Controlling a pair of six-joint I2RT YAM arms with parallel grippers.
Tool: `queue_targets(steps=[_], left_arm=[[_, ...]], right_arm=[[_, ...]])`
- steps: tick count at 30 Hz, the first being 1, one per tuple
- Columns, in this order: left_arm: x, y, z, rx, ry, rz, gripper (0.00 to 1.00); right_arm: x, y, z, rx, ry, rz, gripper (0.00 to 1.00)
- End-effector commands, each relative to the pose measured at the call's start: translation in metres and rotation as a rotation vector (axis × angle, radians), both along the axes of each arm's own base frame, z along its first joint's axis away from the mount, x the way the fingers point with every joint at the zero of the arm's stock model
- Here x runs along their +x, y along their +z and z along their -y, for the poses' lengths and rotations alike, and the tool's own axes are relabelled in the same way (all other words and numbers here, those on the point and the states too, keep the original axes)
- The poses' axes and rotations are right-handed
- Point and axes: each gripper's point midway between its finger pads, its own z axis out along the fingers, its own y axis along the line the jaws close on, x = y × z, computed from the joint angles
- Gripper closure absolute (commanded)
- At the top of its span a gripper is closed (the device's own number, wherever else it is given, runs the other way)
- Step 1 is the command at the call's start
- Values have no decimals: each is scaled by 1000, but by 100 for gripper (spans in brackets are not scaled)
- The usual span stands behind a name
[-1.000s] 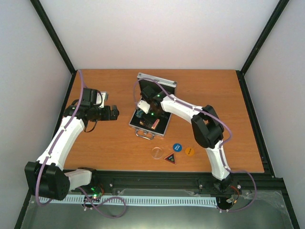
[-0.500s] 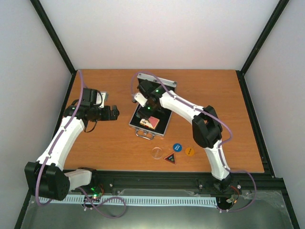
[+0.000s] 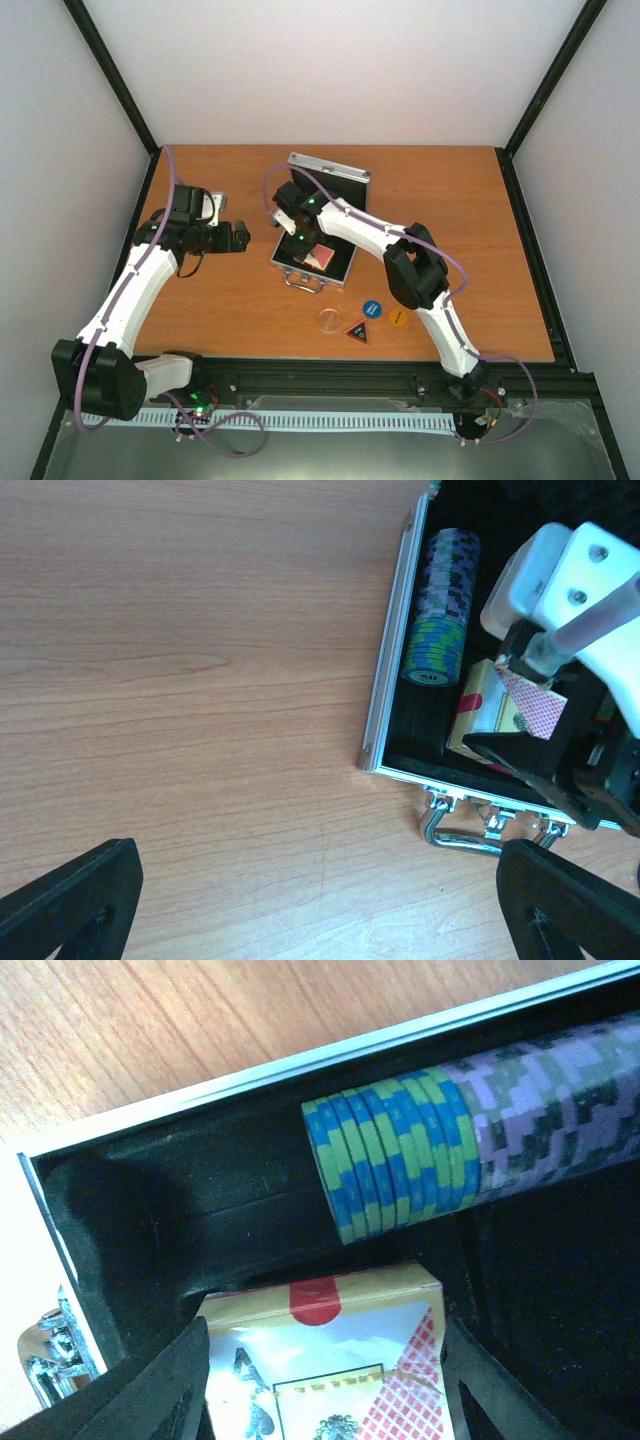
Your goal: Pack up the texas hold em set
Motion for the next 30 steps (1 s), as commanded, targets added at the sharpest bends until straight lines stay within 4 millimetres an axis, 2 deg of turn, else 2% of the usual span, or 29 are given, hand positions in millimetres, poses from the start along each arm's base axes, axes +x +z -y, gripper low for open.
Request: queue_targets(steps=[1,11,14,18,21,25,30], left_arm=[[0,7,0,-10,0,24,0],[-1,5,-1,-5,0,19,0],[-1,5,-2,-2,3,19,0],[-1,4,-1,-3,2,17,0],[0,6,-2,0,3,22,0],[0,6,-1,-2,-1,22,0],[2,9,-1,-3,-1,30,0]], right_arm=[[-5,-17,11,-82,-19,-2,35],[-4,-35,37,-190,-33,28,35],[-12,-35,34,-158,-11,-7,35],[-30,-32,19,-62,46,-85,35],[-31,-21,14,-23,58,-76,35],[-7,6,18,-32,4,50,34],[12,27,14,-10,-53,108,30]])
